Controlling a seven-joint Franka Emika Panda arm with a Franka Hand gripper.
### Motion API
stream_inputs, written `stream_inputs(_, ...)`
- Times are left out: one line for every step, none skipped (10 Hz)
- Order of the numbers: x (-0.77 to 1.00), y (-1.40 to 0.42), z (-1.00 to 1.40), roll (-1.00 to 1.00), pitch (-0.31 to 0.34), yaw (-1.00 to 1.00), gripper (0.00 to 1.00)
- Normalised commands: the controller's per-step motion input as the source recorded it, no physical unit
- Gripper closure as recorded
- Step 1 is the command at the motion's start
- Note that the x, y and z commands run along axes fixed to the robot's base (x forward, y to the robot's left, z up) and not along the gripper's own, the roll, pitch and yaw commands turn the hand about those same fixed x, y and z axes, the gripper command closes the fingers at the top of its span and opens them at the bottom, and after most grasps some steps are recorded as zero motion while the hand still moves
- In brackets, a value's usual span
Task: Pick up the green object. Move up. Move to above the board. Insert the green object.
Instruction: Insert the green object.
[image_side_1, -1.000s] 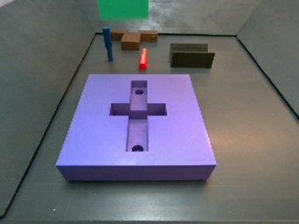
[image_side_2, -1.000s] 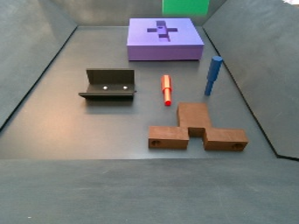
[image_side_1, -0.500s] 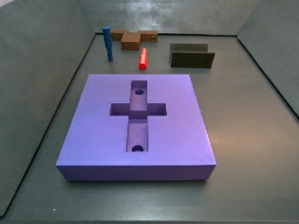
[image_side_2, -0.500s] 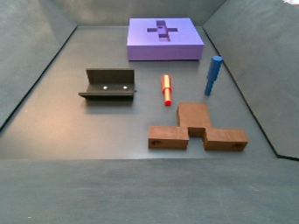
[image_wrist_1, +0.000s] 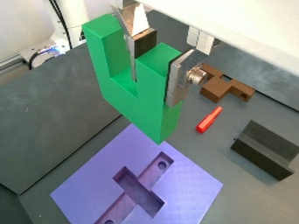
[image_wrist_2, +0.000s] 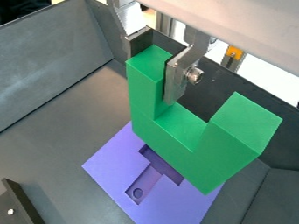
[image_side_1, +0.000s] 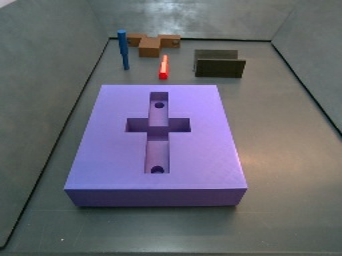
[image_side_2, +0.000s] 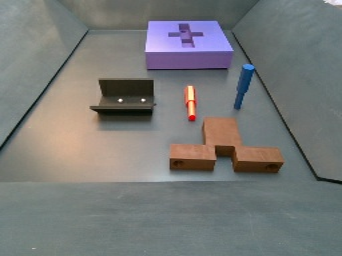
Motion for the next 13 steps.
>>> stream_inputs(0.36, -0.2, -1.0, 0.0, -0.034, 0.05, 1.0)
stream_inputs(0.39, -0.12, -1.0, 0.0, -0.019, 0.14, 1.0)
stream_inputs(0.45, -0.18, -1.0, 0.0, -0.054, 0.05, 1.0)
stream_inputs(0.62, -0.13, -1.0, 0.02, -0.019, 0.02, 1.0)
stream_inputs(0.55, -0.08, -1.0, 0.01, -0.01, 0.14, 1.0)
stream_inputs(0.57, -0.17, -1.0, 0.05, -0.057, 0.08, 1.0)
stream_inputs(0.54, -0.2, -0.95, 0.13, -0.074, 0.1, 1.0)
stream_inputs(0.23, -0.16, -0.87, 0.17, -0.064, 0.29, 1.0)
stream_inputs(0.0, -0.12, -0.78, 0.17, -0.077, 0.17, 1.0)
stream_inputs(-0.17, -0.04, -0.71, 0.2, -0.134, 0.16, 1.0)
stream_inputs(-0.31, 0.0, -0.53, 0.23, -0.131, 0.16, 1.0)
stream_inputs(-0.64, 0.0, -0.24, 0.12, -0.113, 0.0, 1.0)
stream_inputs(-0.44, 0.0, -0.04, 0.0, -0.153, 0.0, 1.0)
